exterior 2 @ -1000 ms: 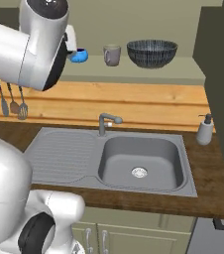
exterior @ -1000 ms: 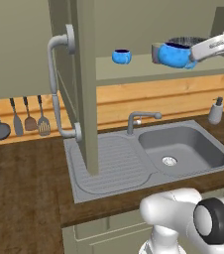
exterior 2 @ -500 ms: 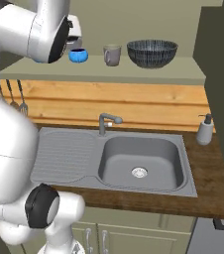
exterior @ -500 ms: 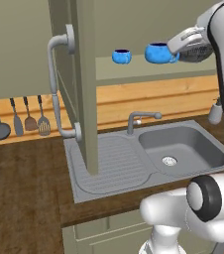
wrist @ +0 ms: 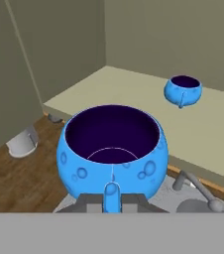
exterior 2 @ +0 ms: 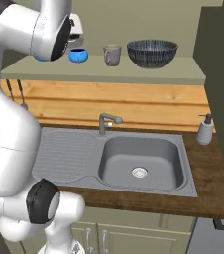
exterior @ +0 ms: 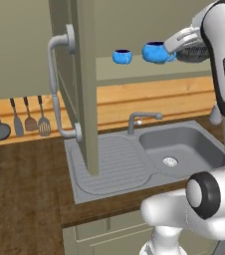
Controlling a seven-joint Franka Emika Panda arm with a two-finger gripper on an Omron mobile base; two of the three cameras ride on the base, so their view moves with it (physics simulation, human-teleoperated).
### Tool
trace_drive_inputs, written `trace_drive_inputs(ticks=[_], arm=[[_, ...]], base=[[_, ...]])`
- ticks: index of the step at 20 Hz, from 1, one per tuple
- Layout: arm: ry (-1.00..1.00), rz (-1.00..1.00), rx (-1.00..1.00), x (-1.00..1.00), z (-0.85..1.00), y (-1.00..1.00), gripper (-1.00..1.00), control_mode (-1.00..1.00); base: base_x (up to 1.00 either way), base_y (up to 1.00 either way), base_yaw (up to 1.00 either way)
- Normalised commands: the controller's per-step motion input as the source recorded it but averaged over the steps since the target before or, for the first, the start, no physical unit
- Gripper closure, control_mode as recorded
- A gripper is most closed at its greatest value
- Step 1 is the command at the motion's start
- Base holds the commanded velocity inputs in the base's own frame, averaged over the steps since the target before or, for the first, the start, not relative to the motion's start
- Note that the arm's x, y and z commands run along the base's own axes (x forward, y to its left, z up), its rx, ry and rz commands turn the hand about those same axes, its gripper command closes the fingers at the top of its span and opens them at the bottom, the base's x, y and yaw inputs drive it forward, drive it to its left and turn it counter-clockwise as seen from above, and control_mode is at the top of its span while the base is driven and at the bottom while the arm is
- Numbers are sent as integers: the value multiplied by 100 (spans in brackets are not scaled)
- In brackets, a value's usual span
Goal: Gather all objects into one cabinet and sort the glasses and bowls to opposite sides.
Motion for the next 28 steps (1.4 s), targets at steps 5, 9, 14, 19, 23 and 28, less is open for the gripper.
trace_drive_inputs(ticks=[5,9,14,19,23,28], arm=[[0,-14,11,16,-45,86,100,-100],[-1,-4,2,40,-3,7,100,-100],[-1,-11,-5,95,-2,48,100,-100],[4,-5,-17,70,0,20,100,-100],[13,0,-24,85,8,1,100,-100],[-3,0,-6,43,1,-7,100,-100]], base=[[0,0,0],[0,0,0],[0,0,0],[0,0,0],[0,0,0],[0,0,0]])
